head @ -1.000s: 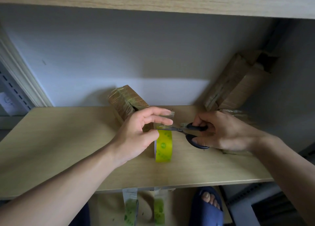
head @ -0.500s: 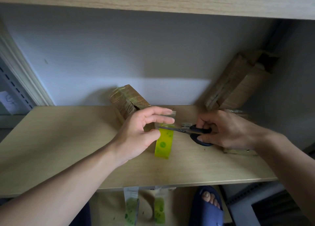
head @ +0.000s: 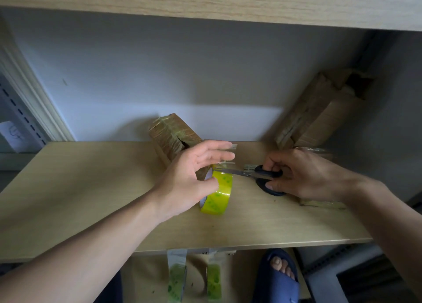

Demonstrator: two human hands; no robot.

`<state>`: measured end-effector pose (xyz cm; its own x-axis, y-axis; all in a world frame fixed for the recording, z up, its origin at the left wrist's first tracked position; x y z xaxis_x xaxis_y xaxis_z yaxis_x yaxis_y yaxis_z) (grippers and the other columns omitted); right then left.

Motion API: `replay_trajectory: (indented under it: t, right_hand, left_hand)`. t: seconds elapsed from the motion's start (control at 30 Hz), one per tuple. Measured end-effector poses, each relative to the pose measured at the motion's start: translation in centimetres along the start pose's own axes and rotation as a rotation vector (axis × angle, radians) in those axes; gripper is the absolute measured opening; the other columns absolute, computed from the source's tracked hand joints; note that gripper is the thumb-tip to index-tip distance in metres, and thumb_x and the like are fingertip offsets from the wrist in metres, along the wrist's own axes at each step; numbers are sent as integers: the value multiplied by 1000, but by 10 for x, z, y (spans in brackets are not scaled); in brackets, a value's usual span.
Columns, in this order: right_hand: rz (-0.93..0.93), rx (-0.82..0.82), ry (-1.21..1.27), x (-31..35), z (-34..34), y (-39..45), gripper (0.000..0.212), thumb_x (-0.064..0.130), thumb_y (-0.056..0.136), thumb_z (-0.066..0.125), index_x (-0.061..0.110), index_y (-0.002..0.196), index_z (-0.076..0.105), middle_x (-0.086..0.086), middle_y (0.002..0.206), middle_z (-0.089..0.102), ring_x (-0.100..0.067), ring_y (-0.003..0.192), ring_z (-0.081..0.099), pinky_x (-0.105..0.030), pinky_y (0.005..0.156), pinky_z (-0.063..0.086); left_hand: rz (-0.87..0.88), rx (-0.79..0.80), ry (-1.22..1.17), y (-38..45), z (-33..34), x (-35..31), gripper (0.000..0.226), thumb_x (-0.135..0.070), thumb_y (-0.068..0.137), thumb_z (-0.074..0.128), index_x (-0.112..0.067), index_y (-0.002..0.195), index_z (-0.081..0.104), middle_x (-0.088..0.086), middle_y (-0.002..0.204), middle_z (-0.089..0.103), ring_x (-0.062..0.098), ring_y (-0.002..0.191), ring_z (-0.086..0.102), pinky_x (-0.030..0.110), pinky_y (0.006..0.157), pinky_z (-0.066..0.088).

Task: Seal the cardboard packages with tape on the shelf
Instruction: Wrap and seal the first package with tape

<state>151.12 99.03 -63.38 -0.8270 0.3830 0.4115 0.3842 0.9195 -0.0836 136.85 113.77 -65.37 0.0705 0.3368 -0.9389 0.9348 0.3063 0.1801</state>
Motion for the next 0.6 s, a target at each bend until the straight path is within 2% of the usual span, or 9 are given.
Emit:
replay_trajectory:
  t: [0.1,0.17,0.23,0.37,0.6]
  right_hand:
    - [-14,4,9,4,4,-1,22,42,86,78,38,97,59,14,85,67,2,83,61,-19,67,45]
    - [-19,9,15,6,6,-1,23,41,86,78,38,96,58,19,85,65,3,82,60,-17,68,45]
    - [-28,10,17,9,6,-1,23,39,86,79,35,96,59,30,83,63,6,79,59,-15,66,43]
    - [-46,-22,12,14,0,-2,22,37,84,81,32,95,62,38,71,57,5,72,57,-14,62,41]
    - [-41,-60,-7,13,-11,-7,23,39,81,83,35,94,65,40,74,57,6,70,56,-11,60,40]
  left_hand:
    - [37,31,93,0,3,3,71,11,79,75,-26,138,56,-9,124,71,10,120,63,20,105,44]
    - [45,47,157,0,6,4,72,5,78,80,-30,137,56,-13,122,70,10,114,65,10,95,42]
    - [49,36,206,1,5,4,73,1,77,81,-35,136,57,-16,121,69,10,112,65,4,85,38]
    - [60,29,221,4,3,4,74,-1,76,83,-36,135,56,-19,121,69,12,109,65,3,79,37]
    - [68,45,181,10,7,5,75,1,77,83,-36,137,56,-19,123,68,12,109,63,5,76,39]
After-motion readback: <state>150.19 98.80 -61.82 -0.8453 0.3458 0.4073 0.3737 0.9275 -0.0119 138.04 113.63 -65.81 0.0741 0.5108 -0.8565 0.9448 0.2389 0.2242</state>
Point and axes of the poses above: each hand's wrist, its own y-axis towards the middle knuckle, its own z-axis out of the palm, x = y × z, the point moved 8 cm from there along y, towards the middle knuckle
